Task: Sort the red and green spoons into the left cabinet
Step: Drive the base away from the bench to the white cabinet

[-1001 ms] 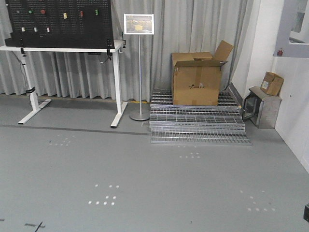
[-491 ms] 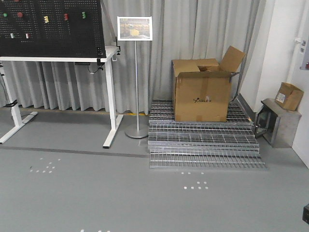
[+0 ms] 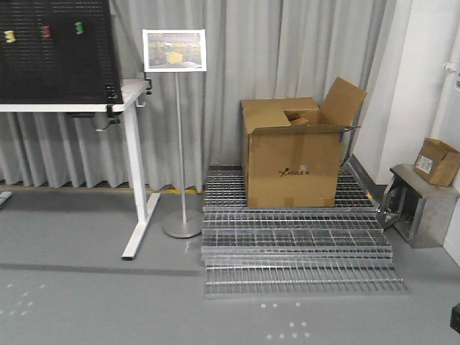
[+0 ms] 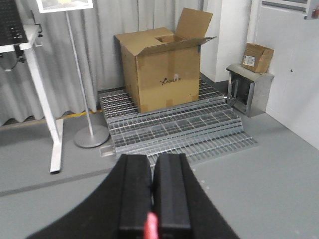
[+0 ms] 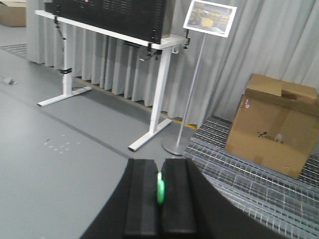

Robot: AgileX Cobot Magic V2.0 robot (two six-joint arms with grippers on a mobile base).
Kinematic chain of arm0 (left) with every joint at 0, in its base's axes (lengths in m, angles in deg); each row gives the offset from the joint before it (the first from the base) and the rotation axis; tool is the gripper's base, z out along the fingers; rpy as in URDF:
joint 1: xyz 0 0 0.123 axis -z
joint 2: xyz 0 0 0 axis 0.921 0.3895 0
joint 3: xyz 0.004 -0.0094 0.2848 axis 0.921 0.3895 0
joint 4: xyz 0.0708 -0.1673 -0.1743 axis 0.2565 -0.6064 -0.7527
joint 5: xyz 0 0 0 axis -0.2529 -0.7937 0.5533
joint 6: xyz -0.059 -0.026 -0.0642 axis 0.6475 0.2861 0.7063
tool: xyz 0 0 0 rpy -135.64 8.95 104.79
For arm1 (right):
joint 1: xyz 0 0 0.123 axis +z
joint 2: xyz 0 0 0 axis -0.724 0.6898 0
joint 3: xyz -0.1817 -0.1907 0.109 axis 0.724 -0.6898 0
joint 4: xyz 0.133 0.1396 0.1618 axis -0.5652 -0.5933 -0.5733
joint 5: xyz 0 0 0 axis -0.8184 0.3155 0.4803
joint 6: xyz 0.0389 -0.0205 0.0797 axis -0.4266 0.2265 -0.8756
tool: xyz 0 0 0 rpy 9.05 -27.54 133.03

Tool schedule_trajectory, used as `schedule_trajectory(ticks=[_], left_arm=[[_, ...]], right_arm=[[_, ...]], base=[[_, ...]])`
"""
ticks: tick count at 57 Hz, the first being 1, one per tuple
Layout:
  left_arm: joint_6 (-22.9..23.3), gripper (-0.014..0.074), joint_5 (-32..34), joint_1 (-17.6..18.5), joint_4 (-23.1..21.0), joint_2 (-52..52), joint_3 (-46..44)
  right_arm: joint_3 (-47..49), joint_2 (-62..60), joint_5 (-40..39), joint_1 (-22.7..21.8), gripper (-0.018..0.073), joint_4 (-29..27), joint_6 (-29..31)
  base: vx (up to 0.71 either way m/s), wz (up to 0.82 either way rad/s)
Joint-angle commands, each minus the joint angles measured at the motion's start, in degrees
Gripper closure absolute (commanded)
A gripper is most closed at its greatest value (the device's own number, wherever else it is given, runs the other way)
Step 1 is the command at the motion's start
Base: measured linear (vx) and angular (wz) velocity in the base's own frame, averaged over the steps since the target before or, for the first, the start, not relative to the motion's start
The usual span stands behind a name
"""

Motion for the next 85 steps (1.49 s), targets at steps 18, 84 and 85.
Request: schedule_trajectory(ticks=[18, 84, 85], left_arm=[[0.48, 0.0597, 2.97, 0.04, -1.51, 0.13, -1.62], [0.48, 0.0597, 2.98, 0.04, -1.51, 0.13, -1.62], [0.48, 0.0597, 2.98, 0.04, -1.51, 0.13, -1.62]], right_arm=[[1.63, 0.2, -2.26, -0.16, 0.0562, -1.94, 0.0], [1.63, 0.2, -2.25, -0.16, 0.0562, -1.94, 0.0], [1.63, 0.2, -2.25, -0.16, 0.0562, -1.94, 0.0]], base=[[0.61, -0.26], [0.49, -0.6], [0.38, -0.67]])
